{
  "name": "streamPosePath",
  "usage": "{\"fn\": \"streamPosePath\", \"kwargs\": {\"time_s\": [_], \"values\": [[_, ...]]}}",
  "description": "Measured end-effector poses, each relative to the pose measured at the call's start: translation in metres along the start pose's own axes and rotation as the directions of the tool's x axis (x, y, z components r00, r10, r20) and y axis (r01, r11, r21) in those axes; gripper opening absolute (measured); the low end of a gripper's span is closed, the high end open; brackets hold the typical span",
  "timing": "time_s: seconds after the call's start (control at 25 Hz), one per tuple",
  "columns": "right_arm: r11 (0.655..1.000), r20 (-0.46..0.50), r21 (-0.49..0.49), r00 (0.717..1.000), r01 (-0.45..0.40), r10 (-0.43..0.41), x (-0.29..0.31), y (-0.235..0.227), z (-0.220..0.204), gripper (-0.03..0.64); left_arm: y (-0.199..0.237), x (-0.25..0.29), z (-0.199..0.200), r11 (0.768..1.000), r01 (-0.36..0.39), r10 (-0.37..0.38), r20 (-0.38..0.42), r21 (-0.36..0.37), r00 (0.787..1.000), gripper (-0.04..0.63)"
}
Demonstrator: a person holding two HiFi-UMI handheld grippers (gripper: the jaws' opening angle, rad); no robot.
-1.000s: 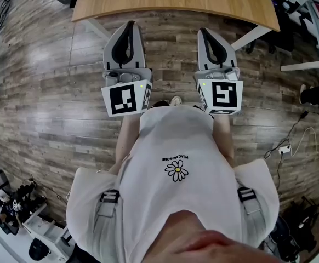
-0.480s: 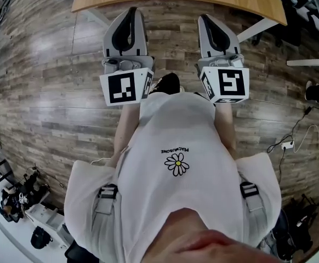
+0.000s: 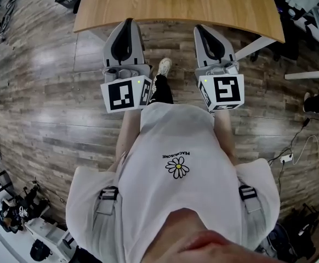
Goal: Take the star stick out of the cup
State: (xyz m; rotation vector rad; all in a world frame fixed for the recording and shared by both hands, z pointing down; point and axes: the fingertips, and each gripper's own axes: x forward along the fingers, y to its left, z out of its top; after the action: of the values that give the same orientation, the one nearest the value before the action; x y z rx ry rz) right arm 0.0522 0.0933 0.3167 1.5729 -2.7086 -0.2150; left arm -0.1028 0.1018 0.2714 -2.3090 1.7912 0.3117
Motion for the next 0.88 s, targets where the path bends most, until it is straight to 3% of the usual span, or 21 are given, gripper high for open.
{"fn": "streamPosePath", "kwargs": {"time_s": [0.32, 0.6, 0.8, 0.88], "values": [[1.000, -0.031, -0.028, 1.000, -0.003, 0.002, 0.072, -0.035, -0.020, 0.008, 0.016, 0.095, -0.033, 0.998, 0.048, -0.048, -0.007, -0.028, 0.999, 0.015], [0.999, -0.033, -0.022, 0.998, 0.044, -0.045, 0.161, -0.081, -0.022, 0.008, 0.049, 0.193, -0.062, 0.996, 0.077, -0.078, -0.014, -0.054, 0.997, 0.015], [0.987, -0.031, -0.155, 0.998, 0.044, -0.049, 0.243, -0.092, -0.006, 0.008, 0.086, 0.269, -0.076, 0.995, 0.091, -0.091, -0.015, -0.047, 0.996, 0.015], [0.986, -0.028, -0.164, 0.999, 0.041, -0.046, 0.272, -0.094, -0.004, 0.008, 0.098, 0.294, -0.084, 0.994, 0.097, -0.098, -0.019, -0.050, 0.995, 0.015]]}}
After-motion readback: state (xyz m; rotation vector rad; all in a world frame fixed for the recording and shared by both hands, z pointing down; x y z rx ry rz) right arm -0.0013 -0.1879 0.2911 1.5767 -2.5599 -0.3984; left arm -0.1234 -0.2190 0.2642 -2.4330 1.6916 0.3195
